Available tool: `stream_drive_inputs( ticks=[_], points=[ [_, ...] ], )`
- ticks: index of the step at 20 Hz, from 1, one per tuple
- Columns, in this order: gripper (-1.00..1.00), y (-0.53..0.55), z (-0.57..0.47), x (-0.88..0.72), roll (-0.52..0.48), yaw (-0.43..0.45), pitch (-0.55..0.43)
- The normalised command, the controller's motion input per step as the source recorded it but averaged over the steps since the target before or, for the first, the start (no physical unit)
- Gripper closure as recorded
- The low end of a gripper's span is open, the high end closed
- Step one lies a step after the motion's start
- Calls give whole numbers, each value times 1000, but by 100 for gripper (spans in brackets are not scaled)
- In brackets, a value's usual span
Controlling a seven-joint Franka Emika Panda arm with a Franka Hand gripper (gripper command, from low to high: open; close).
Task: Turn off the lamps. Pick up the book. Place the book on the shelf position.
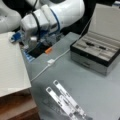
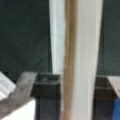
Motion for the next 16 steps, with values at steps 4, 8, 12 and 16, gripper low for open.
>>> stream_drive_inputs(
  ticks=[4, 8, 12, 16],
  points=[
    [100, -101, 49, -294, 7, 177, -12],
    [100, -81, 30, -241, 22, 144, -28],
    [-100, -114, 5, -232, 51, 118, -54],
    [-100, -144, -25, -222, 67, 133, -78]
  ],
)
